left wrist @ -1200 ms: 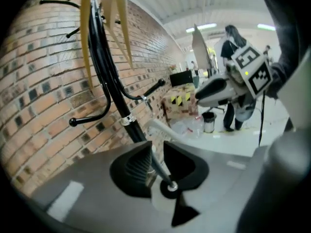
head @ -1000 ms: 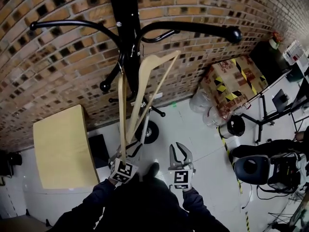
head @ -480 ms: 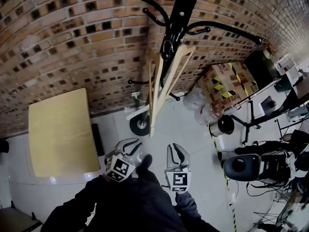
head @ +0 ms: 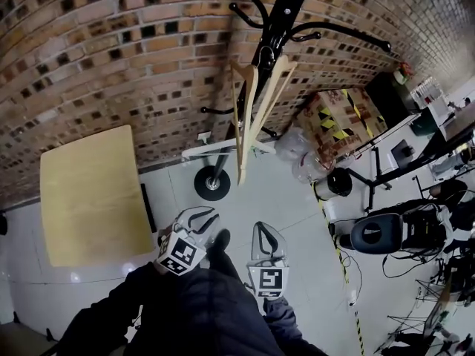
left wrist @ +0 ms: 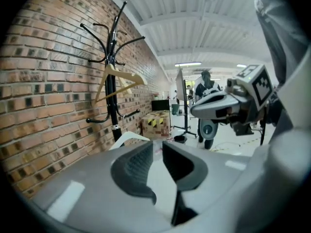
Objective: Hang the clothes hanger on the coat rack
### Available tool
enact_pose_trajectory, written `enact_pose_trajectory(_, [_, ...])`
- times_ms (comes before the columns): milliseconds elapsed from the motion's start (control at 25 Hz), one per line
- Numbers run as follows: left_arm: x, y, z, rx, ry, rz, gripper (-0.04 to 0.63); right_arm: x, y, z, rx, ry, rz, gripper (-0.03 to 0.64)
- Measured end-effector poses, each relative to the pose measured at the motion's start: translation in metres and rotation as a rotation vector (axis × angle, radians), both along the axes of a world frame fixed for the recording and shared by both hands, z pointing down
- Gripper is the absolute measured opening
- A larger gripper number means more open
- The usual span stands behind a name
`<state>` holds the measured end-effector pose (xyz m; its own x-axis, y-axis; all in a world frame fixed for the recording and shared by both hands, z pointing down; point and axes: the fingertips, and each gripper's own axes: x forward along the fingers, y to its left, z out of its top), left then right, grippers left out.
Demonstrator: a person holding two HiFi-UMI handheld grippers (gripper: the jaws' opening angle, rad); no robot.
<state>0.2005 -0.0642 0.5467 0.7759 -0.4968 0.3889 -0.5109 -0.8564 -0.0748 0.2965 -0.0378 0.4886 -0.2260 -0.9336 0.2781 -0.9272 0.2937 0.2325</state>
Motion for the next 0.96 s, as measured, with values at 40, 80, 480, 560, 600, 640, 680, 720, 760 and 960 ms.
enact_pose_trajectory(40, [0.001,0.003,-0.002,-0.003,0.003,0.006,0.062,-0.001,0.001,-0.002,-0.001,0.006,0.0,0.006])
enact_pose_trajectory(80, [0.003,0.006,-0.004,-0.006,0.006,0.012,0.061,0.0,0.002,-0.005,0.001,0.007,-0.002,0.006])
enact_pose_trajectory(480, [0.008,0.027,-0.006,-0.01,0.02,0.06,0.061,0.001,0.015,0.001,-0.023,0.006,0.021,0.006])
enact_pose_trajectory(560, [0.009,0.029,-0.005,-0.01,0.017,0.068,0.061,0.002,0.018,0.004,-0.03,0.003,0.031,0.006])
enact_pose_trajectory(600, [0.009,0.03,-0.004,-0.009,0.016,0.072,0.061,0.003,0.018,0.004,-0.03,0.006,0.034,0.006])
enact_pose_trajectory(640, [0.01,0.031,-0.004,-0.009,0.017,0.076,0.061,0.003,0.018,0.003,-0.029,0.011,0.037,0.006])
enact_pose_trajectory(680, [0.01,0.032,-0.004,-0.01,0.019,0.081,0.061,0.004,0.019,0.002,-0.026,0.015,0.041,0.006])
enact_pose_trajectory(720, [0.011,0.034,-0.004,-0.012,0.021,0.083,0.061,0.005,0.02,0.0,-0.025,0.015,0.046,0.006])
enact_pose_trajectory(760, [0.011,0.035,-0.004,-0.015,0.021,0.085,0.061,0.005,0.021,-0.002,-0.023,0.013,0.05,0.006])
enact_pose_trajectory(960, [0.019,0.038,-0.007,-0.001,0.011,0.106,0.061,0.013,0.028,-0.005,-0.015,0.027,0.063,0.006])
